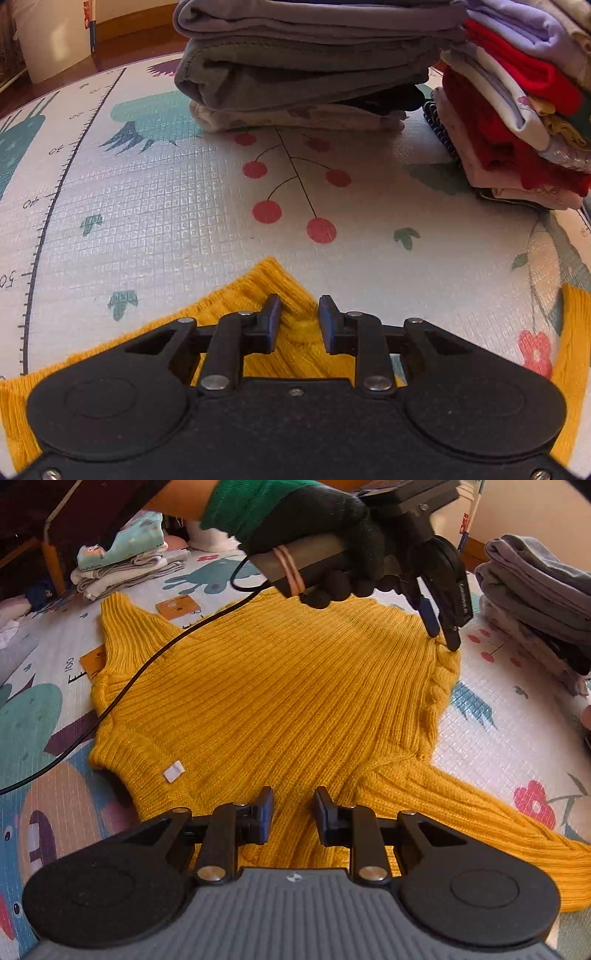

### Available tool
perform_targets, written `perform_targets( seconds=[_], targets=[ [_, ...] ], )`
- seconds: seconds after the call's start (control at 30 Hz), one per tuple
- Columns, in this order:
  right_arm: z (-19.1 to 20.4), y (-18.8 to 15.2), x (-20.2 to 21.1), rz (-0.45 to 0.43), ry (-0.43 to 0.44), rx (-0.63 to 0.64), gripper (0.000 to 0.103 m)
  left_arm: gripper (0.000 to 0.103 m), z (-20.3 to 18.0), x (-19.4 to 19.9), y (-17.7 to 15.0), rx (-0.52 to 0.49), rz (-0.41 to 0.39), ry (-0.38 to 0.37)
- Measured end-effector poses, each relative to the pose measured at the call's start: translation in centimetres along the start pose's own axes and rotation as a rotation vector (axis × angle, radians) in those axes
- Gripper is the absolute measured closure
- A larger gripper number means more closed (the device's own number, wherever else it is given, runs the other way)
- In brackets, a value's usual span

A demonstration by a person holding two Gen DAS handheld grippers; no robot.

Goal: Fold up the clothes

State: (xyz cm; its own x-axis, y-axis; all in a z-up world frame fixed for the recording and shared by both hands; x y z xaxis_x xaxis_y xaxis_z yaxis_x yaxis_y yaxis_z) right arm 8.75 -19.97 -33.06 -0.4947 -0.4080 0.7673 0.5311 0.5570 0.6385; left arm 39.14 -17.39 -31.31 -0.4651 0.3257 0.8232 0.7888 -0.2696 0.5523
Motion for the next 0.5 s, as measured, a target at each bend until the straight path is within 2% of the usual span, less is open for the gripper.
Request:
perform_targets(
  seconds=[0.07,0.13,0.23,0.33,0.5],
  targets=[
    [0.7,-0.3,-0.1,-0.009,-0.004,0.009,0.076,0.080,0.0,-0.9,1.7,0.002,0.020,0.075],
    [1.0,-0.5,0.0,-0.013,-0.012,0.017,0.076,0.080,-0.2,-1.0,2.0,-0.017,0.032,0.083],
    [0.8,-0.4,0.0,-0.007,-0.001,0.008,0.076,0.080,0.1,2.0,2.0,0.020,-0.064,0.017],
    [0.9,-0.1,0.1,0.000,-0.005,0.017,0.076,0.080,0.3,5.3,-0.4,0.044,-0.101,-0.020],
    [0.7,-0.1,1.4,-0.041,-0.030,0.025,0.074,0.080,-1.8,8.8,-6.8,0.014,-0.078,-0.086]
  ],
)
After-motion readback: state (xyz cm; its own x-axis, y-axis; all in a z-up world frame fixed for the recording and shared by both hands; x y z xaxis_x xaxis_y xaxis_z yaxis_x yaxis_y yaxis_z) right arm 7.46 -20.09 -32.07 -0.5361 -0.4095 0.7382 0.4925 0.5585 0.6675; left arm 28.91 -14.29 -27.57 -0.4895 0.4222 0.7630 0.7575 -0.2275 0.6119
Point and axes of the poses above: each gripper's, at about its wrist camera, not at the fingertips, and x roughly against the way its jaws point, z to its left, y to its top, the point moved 4 cm from there along -x, roughly the way its jaws point, and after that the axes turned 7 degrees about x, right-handed, at the moved point
